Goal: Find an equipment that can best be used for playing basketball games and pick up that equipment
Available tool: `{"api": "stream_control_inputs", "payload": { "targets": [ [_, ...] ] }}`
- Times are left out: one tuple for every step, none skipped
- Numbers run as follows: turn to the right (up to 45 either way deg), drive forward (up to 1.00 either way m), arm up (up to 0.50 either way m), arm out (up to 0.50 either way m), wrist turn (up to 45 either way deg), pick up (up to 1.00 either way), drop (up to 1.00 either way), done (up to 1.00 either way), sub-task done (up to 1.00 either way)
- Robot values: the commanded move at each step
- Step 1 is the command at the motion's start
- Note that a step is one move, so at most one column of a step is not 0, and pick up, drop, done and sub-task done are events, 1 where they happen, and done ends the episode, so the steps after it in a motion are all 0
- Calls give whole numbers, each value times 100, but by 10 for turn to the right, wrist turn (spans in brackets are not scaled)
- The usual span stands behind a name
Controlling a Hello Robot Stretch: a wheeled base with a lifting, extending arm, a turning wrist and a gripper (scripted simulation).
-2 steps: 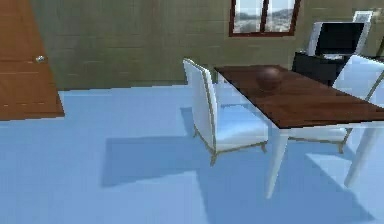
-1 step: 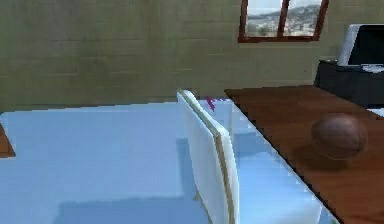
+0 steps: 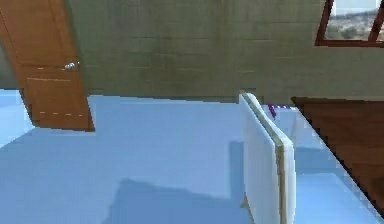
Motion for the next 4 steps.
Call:
{"api": "stream_control_inputs", "payload": {
  "targets": [
    [0, 15, 0, 0, 0, 0, 0, 0, 0],
    [-240, 0, 0, 0, 0, 0, 0, 0, 0],
    [450, 0, 0, 0, 0, 0, 0, 0, 0],
    [450, 0, 0, 0, 0, 0, 0, 0, 0]
  ]
}}
